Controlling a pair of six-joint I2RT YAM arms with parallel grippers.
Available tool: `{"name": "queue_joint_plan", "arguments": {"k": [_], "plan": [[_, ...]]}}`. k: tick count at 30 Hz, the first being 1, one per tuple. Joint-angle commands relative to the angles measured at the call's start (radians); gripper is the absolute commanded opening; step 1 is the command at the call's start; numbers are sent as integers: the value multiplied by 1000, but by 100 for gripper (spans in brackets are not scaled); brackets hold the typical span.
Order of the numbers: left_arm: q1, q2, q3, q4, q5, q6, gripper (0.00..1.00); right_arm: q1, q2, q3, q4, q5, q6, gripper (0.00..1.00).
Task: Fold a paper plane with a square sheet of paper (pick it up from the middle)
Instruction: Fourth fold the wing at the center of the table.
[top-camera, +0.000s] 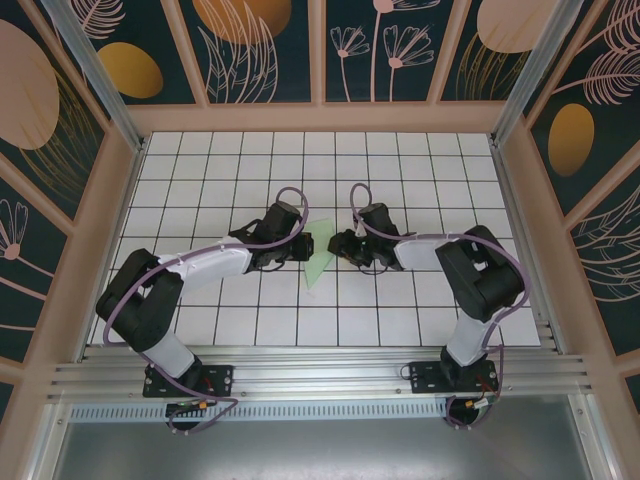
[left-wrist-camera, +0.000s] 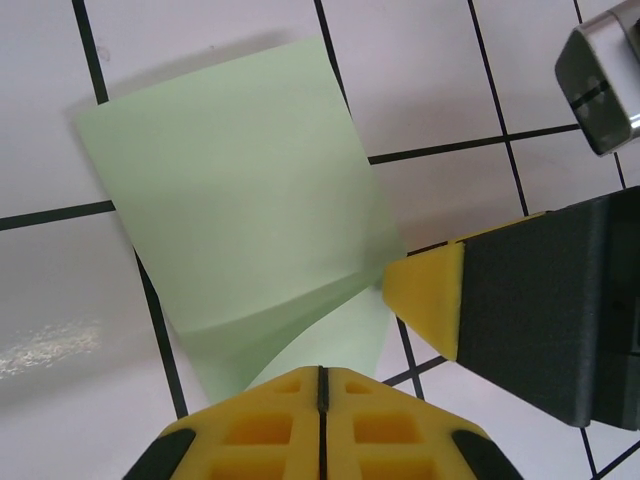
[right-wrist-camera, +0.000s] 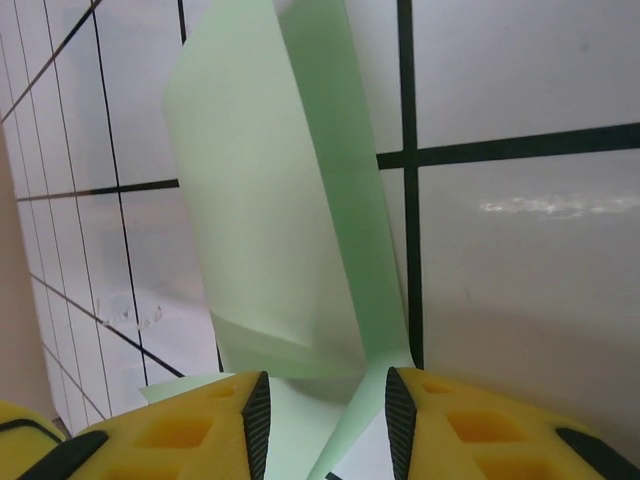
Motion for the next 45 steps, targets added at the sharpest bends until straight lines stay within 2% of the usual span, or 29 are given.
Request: {"name": "queue_joint_plan", "arguments": {"k": [1,7,11,15,20,24,27,35,40,45], "plan": [[-5,6,-15,-10,16,3,8,-4,28,30,51,-82,-39,39],[-4,6,-39,8,17,-22,7,-3,51,42,93,-150,-90,39],[-4,-24,-76,69,78,-26,13,-4,65,64,53,-149,-146,38],[-5,-39,-107,97,104,-25,20,-4,82,76,39,-147,-156,25],[-7,-43,-134,119,110,-30,28,-4,87,80,40,-142,-140,15],[-19,-44,-136,118,79,-34,36,-4,72,72,66,-119,-65,9],[-42,-44,-137,113,43,-30,41,14,39,50,90,-58,28,7],[-120,-69,-179,124,-76,-16,45,112,-63,-52,124,185,300,6],[-146,-70,-210,130,-150,4,47,175,-94,-55,101,265,361,6],[-161,-73,-235,156,-179,14,46,184,-134,-55,54,314,383,6]]}}
